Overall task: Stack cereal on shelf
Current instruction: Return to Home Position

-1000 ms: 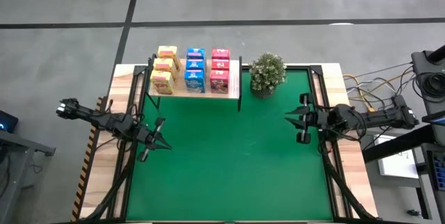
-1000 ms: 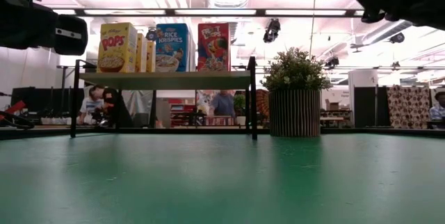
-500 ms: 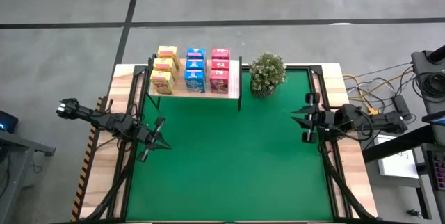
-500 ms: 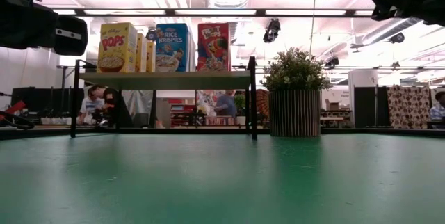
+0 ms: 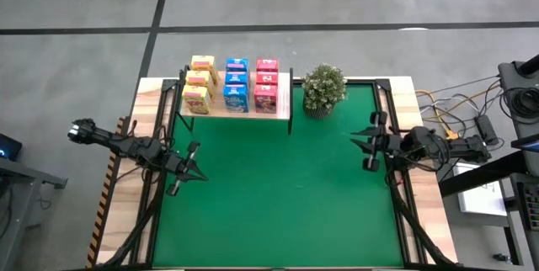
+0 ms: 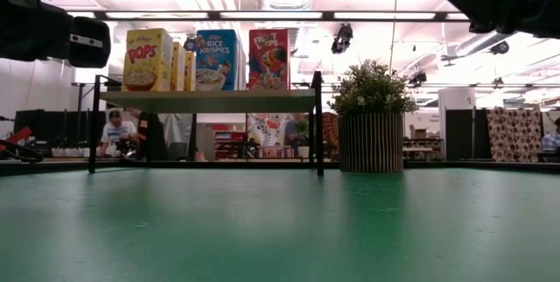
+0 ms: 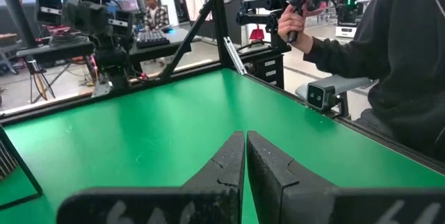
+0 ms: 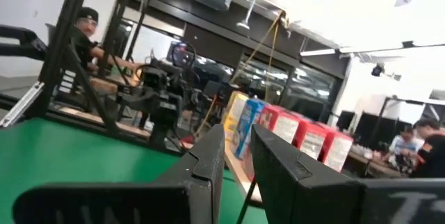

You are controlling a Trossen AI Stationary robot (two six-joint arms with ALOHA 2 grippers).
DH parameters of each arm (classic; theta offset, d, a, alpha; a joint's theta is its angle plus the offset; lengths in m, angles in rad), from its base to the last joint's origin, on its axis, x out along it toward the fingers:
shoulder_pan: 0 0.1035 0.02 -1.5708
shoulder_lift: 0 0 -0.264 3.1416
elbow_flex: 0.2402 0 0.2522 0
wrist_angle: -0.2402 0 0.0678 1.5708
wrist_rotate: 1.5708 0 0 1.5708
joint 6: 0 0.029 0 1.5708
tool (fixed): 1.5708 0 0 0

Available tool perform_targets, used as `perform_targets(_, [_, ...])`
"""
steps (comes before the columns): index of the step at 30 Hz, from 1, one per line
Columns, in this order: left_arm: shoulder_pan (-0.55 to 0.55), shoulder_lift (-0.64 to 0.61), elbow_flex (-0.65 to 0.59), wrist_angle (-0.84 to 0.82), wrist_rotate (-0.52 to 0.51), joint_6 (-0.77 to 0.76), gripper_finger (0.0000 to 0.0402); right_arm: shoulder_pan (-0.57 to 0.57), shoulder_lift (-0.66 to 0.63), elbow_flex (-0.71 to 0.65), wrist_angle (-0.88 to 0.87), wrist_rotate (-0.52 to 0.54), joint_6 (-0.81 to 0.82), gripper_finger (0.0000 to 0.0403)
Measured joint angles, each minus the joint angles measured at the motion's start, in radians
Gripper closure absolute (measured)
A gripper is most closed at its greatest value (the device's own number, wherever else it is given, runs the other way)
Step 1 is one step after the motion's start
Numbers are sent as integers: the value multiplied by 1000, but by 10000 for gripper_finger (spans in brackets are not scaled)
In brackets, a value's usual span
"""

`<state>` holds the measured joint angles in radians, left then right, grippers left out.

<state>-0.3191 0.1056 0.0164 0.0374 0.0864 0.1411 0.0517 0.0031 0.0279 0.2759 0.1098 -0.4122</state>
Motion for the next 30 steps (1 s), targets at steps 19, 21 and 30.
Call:
perform_targets(19, [0, 2, 2, -1, 0, 3, 402, 0, 31, 12, -11, 343, 194, 339])
perform_targets(21, [0, 2, 2, 0, 0, 3, 402, 0, 33, 12, -12, 343, 193, 339])
perform_targets(30, [0, 3, 3, 0, 0, 3, 402, 0, 32, 12, -11, 343, 193, 339])
